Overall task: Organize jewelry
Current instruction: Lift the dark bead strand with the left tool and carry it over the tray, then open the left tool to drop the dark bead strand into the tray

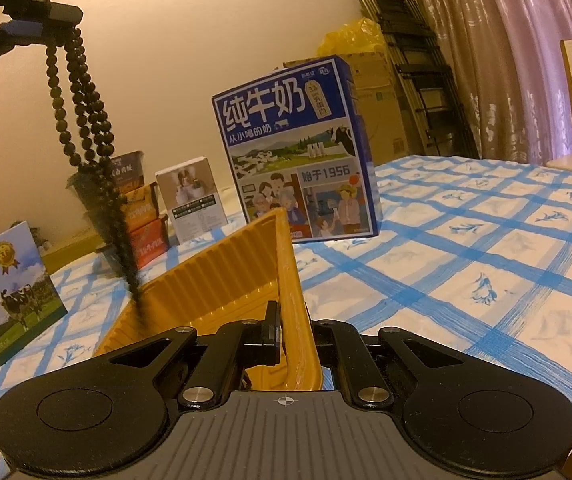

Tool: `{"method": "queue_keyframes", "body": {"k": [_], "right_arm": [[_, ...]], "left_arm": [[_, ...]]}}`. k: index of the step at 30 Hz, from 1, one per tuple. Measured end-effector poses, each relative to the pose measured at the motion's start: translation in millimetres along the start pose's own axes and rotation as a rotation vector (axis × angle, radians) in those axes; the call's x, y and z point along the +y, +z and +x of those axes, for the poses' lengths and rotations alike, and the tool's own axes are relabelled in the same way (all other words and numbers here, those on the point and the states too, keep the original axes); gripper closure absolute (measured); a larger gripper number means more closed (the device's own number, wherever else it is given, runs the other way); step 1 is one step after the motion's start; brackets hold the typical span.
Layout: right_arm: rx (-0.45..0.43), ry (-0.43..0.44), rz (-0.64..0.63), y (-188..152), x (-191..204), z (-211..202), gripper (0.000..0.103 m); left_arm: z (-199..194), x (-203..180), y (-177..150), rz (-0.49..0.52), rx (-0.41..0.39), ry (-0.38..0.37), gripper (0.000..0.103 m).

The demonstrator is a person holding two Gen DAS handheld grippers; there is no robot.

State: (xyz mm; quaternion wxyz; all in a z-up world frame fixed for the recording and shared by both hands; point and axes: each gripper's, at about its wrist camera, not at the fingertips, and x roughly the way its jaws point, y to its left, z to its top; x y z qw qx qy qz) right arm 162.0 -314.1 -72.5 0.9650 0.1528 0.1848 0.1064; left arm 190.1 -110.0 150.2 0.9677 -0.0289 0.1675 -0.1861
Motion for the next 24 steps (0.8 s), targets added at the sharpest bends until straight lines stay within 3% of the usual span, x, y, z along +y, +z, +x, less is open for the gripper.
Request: {"method": "queue_keyframes", "body": {"k": [5,10,13,19,22,24], "right_arm": [[0.001,0.000,0.000,-0.2,0.2,0.3,0.096],[0.003,-0.002,0.003,-0.2,-0.3,0.6,0.096],[0.006,-0.002,0.006,-0.9,-0.5,0.4,0.096],[0.012,-0.004,0.012,-1.6,-1.0,0.9,0.096],[0.013,-0.005,0.019,-2.0,-1.3,1.3,0.096],[0.015,-0.011,0.022,-2.6,-1.2,2.2,0.096]], "left_arm": [[17.4,7.0,-21.9,-0.001,0.075,0.049,0.091],[54.4,19.6,-58.7,-0.026,0.248,0.052,0.090],[71.9,20.4,-78.2,-0.022,0.307,0.044,0.090],[86.4,24.6,-99.4,-0.015,0.351,0.068,0.079],[79.7,31.7,-104.2,-0.023,0.350,0.096,0.064],[72.5,38.3,-107.9,-0.023,0.348,0.123,0.063]]}}
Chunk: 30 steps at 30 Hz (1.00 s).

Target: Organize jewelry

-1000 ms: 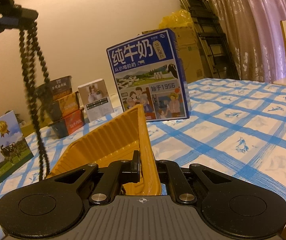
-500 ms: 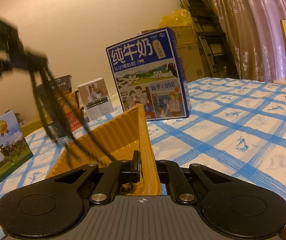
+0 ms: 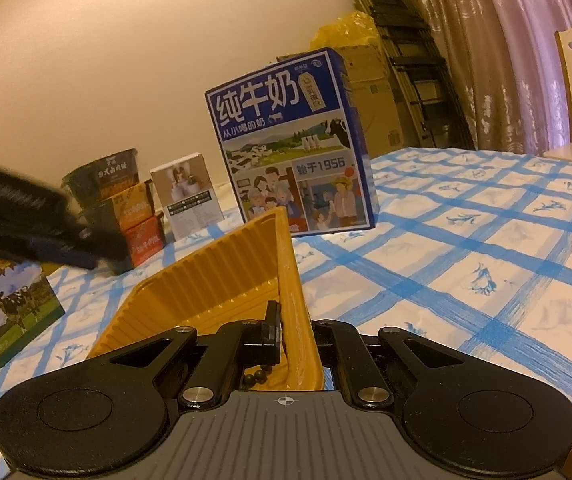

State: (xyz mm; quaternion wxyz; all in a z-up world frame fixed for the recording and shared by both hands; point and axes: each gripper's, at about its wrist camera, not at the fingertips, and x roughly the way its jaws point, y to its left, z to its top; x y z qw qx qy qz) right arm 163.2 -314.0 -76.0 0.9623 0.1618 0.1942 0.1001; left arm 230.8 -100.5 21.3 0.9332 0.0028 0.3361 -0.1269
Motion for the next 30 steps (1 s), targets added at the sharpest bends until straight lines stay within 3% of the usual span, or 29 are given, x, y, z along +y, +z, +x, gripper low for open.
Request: {"method": "queue_keyframes", "body": {"k": [13,20,30], "right_arm": [[0.074,-0.078,0.036,-8.7,23.8,32.3,0.097],[0.123,-0.062,-0.016,-12.8,53.8,68.5,0.097],[0.149,0.008,-0.019,-3.3,60.2,106.7,0.096]], "left_arm": [[-40.8,63.2,-39.9,-0.095,0.008,0.146,0.060],[-51.2,83.5,-50.1,-0.123,0.006,0.196,0.058],[-55.9,98.6,-52.2,-0.153,-0.007,0.226,0.055]]}}
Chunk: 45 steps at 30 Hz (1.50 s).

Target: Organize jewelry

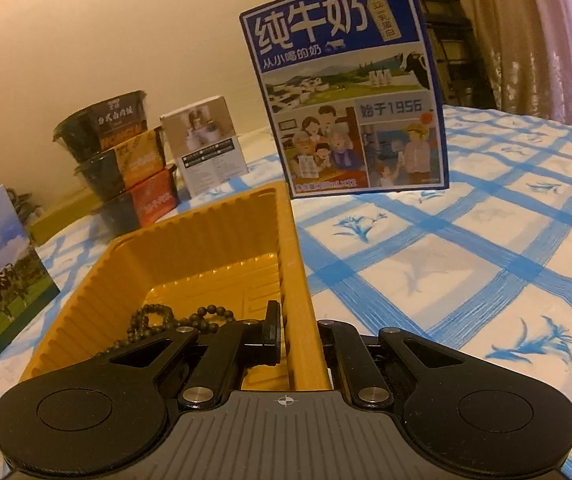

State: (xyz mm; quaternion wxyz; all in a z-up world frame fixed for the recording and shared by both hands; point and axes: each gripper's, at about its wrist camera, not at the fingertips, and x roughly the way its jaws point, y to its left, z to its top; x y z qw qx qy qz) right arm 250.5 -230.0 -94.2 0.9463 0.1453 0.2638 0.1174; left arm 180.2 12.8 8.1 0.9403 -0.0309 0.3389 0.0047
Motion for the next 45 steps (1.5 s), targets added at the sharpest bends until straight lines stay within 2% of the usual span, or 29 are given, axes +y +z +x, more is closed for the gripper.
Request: {"method": "queue_keyframes", "body": {"k": [2,3,4,5,6,8,12,15,19,23,30,45], "right_arm": [[0.026,-0.006,-0.016,0.4,0.5,1.8,0.088],[0.027,0.003,-0.025,0.0,0.1,0.5,0.062],[0.005,0.004,-0.034,-0.7,0.6,-3.5,0.025],[-0.040,-0.005,-0.044,-2.1,2.2,-10.9,0.016],[-0.075,-0.009,-0.058,-1.7,2.9,-17.2,0.014],[-0.081,-0.008,-0.077,-0.6,2.5,-26.5,0.014],[-0.058,-0.010,-0.011,-0.8,-3.3,-48.8,0.014],[0.002,-0.019,0.005,0.0,2.7,-71.4,0.014],[0.063,0.042,-0.013,-11.4,13.2,-104.9,0.014],[0.141,0.029,-0.083,-30.1,32.9,-128.7,0.014],[0.255,0.070,-0.043,-53.0,48.0,-161.3,0.014],[0.265,0.092,-0.164,-67.3,85.2,-223.2,0.014]], "left_arm": [[-2.0,0.7,-2.4,-0.006,-0.001,0.003,0.051],[-2.9,1.0,-3.8,-0.008,-0.002,0.004,0.050],[-4.5,0.8,-5.6,-0.009,-0.003,0.003,0.048],[-6.2,0.2,-7.7,-0.010,-0.005,0.002,0.046],[-8.3,-0.5,-10.3,-0.010,-0.005,0.000,0.046],[-12.4,-1.8,-15.5,-0.009,-0.003,-0.003,0.046],[-24.2,-2.6,-27.0,-0.011,-0.005,0.005,0.044],[-35.1,-0.7,-38.1,-0.016,0.003,0.031,0.037],[-50.1,6.3,-54.4,-0.017,0.030,0.066,0.036],[-66.9,11.6,-69.0,-0.040,0.061,0.068,0.036],[-96.6,12.4,-90.3,-0.050,0.092,0.033,0.036],[-149.6,12.9,-121.2,-0.015,0.077,-0.008,0.036]]}}
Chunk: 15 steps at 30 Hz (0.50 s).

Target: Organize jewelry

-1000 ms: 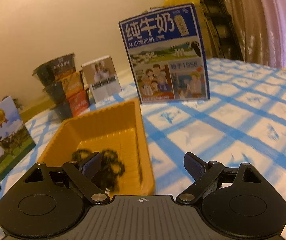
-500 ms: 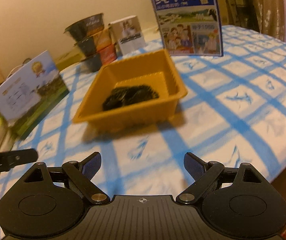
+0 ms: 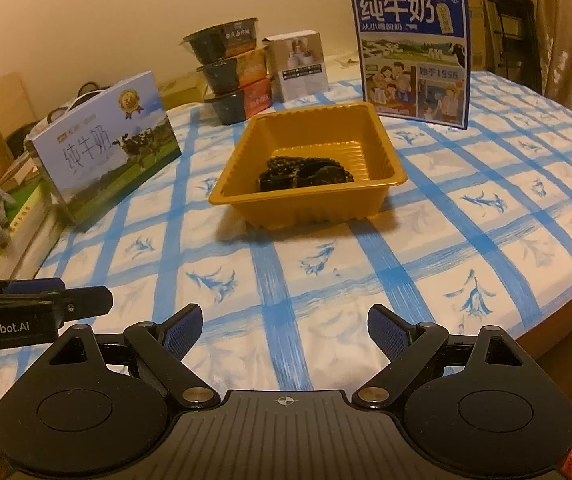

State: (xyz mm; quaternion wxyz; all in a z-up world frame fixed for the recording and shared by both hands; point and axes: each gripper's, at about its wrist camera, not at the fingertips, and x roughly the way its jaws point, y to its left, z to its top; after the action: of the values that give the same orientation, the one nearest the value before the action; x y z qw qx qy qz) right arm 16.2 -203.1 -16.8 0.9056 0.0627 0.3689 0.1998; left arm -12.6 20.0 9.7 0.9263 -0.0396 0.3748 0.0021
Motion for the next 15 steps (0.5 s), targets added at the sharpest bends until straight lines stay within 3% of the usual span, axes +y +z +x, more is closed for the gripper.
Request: {"method": "queue_keyframes", "body": {"k": [15], "right_arm": [[-0.004,0.001,-0.004,-3.3,2.8,-8.9,0.014]], "left_arm": [[-9.2,-3.8,-7.0,0.025,-0.001,-0.002,0.036]]}}
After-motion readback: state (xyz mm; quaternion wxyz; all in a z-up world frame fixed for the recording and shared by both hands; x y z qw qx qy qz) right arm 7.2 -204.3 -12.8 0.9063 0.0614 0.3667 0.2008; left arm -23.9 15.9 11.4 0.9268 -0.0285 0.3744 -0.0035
